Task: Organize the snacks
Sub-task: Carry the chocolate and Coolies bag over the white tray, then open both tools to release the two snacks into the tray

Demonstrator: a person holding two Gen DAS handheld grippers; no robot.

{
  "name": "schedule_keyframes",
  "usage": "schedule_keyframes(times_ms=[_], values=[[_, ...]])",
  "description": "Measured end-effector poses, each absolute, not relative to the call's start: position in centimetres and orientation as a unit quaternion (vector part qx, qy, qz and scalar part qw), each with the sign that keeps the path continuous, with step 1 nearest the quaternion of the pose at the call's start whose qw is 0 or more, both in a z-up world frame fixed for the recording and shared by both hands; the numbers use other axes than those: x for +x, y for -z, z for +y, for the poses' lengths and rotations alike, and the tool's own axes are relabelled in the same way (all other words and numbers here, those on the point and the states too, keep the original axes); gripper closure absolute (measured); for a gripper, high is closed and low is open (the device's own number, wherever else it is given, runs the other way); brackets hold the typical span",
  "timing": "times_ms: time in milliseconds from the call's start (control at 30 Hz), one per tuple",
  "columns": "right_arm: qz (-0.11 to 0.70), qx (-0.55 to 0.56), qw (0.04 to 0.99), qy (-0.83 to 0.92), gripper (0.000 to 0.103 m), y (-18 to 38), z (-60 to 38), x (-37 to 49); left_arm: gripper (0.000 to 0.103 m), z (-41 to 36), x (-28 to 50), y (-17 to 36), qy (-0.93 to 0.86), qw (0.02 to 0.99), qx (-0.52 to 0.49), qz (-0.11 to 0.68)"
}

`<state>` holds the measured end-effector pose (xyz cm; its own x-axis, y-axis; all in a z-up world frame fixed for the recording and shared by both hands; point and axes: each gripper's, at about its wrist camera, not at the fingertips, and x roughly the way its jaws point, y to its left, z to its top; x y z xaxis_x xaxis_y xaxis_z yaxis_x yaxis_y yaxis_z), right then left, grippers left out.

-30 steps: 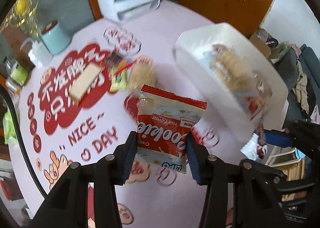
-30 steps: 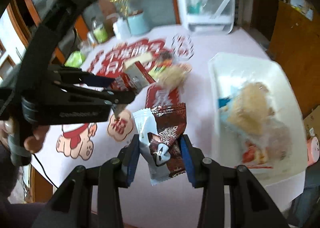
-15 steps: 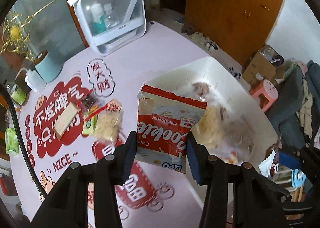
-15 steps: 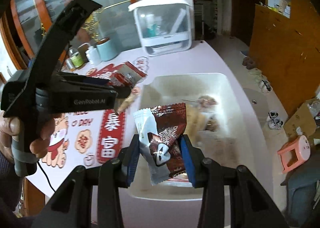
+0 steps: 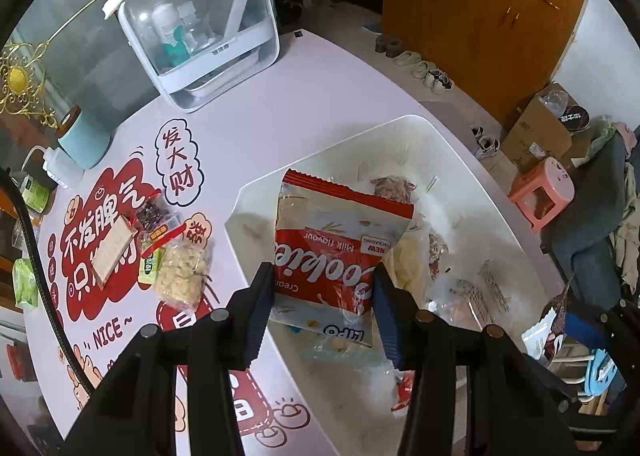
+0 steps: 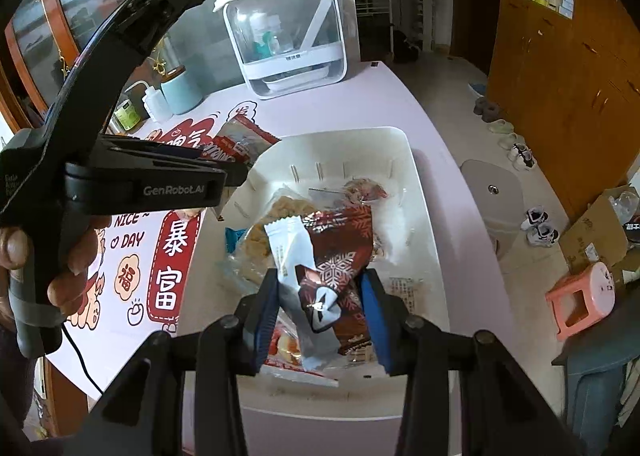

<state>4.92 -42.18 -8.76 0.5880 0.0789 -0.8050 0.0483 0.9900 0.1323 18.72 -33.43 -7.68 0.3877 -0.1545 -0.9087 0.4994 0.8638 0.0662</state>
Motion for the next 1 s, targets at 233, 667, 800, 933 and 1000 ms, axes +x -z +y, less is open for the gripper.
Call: schedule_keyframes(times_ms=[233,667,800,933,1000], values=[[0.464,0.069,0.883,-0.022,0.058,9.4,-42.6,5.4,0.029,-34.4,18.7,7.9,0.2,0.821,0.158,0.51],[0.467,0.059,0.882,-0.019,0.056,10.1,-42.0,5.4,0.015,-32.8,17.4,7.5,0.193,0.829,0.15,0.503],[0.466,0.066,0.882,-0.019,0.056,9.9,-41.7,5.2,0.015,-31.8,16.7,7.3,0.185,0.831,0.155,0.501],[0.464,0.071,0.882,-0.023,0.056,9.9,-41.0,4.9,0.015,-30.6,16.0,7.0,0.181,0.832,0.15,0.503],[0.464,0.074,0.882,-0.026,0.056,9.9,-40.5,4.7,0.015,-29.7,15.6,6.8,0.176,0.833,0.152,0.502]])
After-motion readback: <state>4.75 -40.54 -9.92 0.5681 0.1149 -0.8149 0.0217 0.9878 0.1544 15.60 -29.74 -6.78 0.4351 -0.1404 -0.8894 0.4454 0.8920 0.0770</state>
